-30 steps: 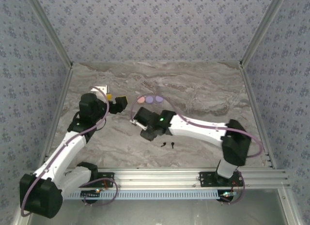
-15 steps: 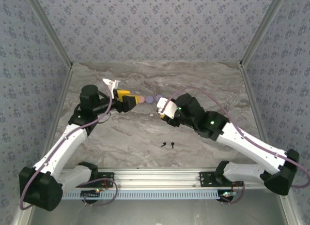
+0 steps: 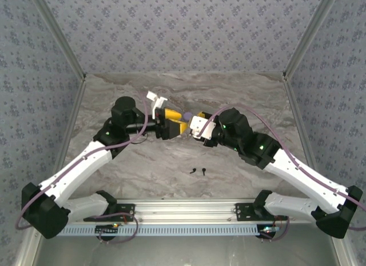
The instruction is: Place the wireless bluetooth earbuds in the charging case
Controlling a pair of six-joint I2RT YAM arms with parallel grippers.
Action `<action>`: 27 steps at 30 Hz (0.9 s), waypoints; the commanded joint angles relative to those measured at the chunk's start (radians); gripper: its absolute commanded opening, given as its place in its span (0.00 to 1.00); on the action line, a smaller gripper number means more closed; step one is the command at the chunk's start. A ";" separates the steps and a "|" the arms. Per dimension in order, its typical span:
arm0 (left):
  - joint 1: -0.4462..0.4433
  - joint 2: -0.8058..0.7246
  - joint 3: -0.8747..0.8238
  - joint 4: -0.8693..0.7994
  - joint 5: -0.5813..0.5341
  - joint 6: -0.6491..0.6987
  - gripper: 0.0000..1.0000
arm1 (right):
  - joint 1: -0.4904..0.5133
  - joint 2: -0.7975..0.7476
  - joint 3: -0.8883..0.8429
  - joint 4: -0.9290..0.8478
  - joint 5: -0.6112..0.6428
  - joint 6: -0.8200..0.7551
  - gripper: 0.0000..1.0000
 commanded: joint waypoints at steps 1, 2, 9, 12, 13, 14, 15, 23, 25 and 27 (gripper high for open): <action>-0.019 0.034 0.041 0.014 0.023 -0.002 0.83 | -0.003 0.003 0.017 0.005 -0.023 -0.024 0.45; -0.023 0.044 0.043 0.019 0.026 -0.005 0.82 | -0.003 0.004 0.018 0.007 -0.026 -0.025 0.45; -0.042 0.111 0.078 0.048 0.047 -0.023 0.71 | 0.002 0.017 0.020 0.011 -0.024 -0.023 0.46; -0.048 0.127 0.084 0.050 0.062 -0.025 0.60 | 0.002 0.019 0.021 0.015 -0.016 -0.022 0.46; -0.051 0.130 0.085 0.050 0.065 -0.025 0.56 | 0.002 0.018 0.021 0.015 -0.012 -0.020 0.46; -0.053 0.131 0.085 0.049 0.067 -0.026 0.53 | 0.003 0.018 0.021 0.018 -0.009 -0.018 0.46; -0.056 0.132 0.084 0.048 0.067 -0.025 0.51 | 0.001 0.018 0.022 0.016 -0.006 -0.016 0.46; -0.064 0.140 0.089 0.028 0.080 -0.015 0.37 | -0.003 0.027 0.029 0.017 0.020 -0.011 0.47; -0.065 0.136 0.090 0.021 0.079 -0.009 0.35 | -0.007 0.029 0.036 0.009 0.026 -0.010 0.48; -0.064 0.135 0.090 0.019 0.079 -0.005 0.33 | -0.012 0.032 0.042 0.005 0.022 -0.004 0.48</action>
